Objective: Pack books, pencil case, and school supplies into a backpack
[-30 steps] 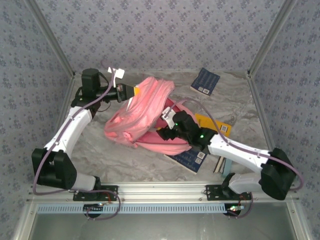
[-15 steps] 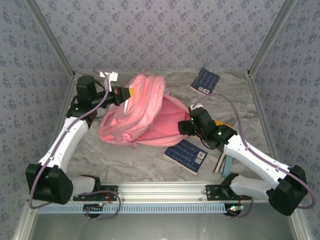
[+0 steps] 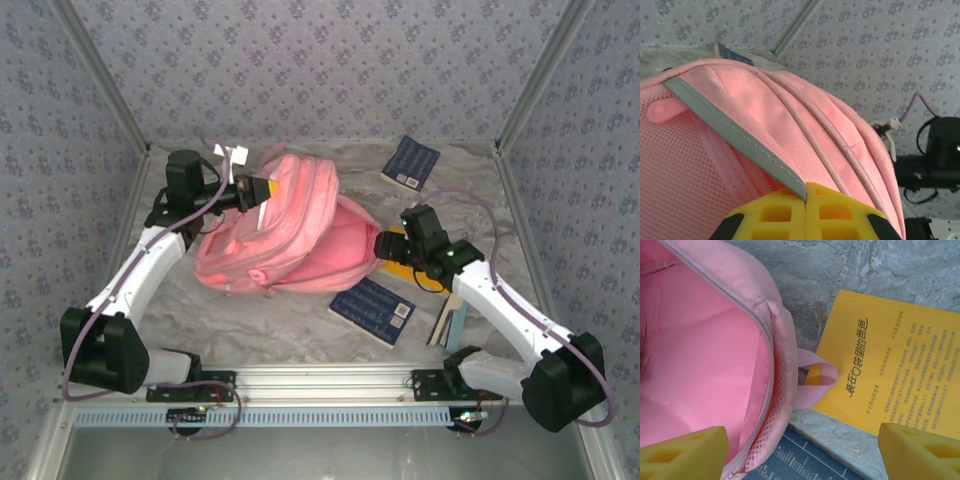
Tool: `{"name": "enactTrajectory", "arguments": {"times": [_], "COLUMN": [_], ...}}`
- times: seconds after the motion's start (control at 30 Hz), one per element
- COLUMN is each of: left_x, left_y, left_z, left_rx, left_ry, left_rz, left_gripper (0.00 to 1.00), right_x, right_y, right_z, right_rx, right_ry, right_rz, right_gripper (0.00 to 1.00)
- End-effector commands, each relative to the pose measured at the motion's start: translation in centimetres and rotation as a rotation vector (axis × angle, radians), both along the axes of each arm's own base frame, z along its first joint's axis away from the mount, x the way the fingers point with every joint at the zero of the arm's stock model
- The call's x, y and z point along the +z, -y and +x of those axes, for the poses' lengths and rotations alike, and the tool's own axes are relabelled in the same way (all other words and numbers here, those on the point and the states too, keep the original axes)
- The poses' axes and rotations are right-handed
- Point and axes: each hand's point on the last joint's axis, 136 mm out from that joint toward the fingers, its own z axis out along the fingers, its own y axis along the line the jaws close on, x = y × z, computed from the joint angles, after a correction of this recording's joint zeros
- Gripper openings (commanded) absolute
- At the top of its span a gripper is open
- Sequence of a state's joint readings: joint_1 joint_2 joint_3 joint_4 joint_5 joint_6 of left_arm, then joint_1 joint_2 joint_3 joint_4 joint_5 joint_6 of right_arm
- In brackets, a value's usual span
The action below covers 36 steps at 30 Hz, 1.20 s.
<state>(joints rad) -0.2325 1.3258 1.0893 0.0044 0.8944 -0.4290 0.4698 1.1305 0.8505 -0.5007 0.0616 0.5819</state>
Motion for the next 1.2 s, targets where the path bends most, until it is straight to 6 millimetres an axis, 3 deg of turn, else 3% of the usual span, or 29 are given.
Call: {"name": "enactTrajectory", "arguments": {"times": [0.0,0.23,0.4,0.6,0.7,0.83,1.07,1.17], "left_x": [4.9,3.8,3.0,1.7,1.1,0.1,-1.5,-2.4], "left_y": [1.4,3.4,4.3,5.1,5.2,5.4,5.7,5.7], "left_z": [-1.6,-2.9,-3.3,-3.4,-3.1,-2.8,-2.9,-3.0], "left_rx": [-0.115,-0.214,-0.261,-0.249,-0.21,-0.196,-0.19,-0.17], "left_ry": [0.197,0.16,0.117,0.034,-0.025,-0.157,-0.352,-0.425], "left_rz": [-0.041,-0.022,-0.013,0.029,0.047,0.054,0.024,0.014], "left_gripper": [0.0,0.0,0.0,0.0,0.0,0.0,0.0,0.12], "right_x": [2.6,10.2,13.6,13.2,12.7,12.5,11.6,11.5], "right_y": [-2.7,-4.8,-6.8,-10.3,-11.7,-12.5,-13.7,-14.0], "right_z": [0.0,1.7,3.0,2.8,2.1,1.4,0.7,0.4], "right_rx": [0.084,0.147,0.176,0.256,0.286,0.299,0.306,0.3], "right_ry": [0.048,0.136,0.178,0.113,0.096,0.095,0.068,0.062], "right_rz": [0.166,0.454,0.636,0.713,0.733,0.762,0.797,0.82], "right_gripper": [0.79,0.74,0.73,0.73,0.67,0.55,0.24,0.16]}}
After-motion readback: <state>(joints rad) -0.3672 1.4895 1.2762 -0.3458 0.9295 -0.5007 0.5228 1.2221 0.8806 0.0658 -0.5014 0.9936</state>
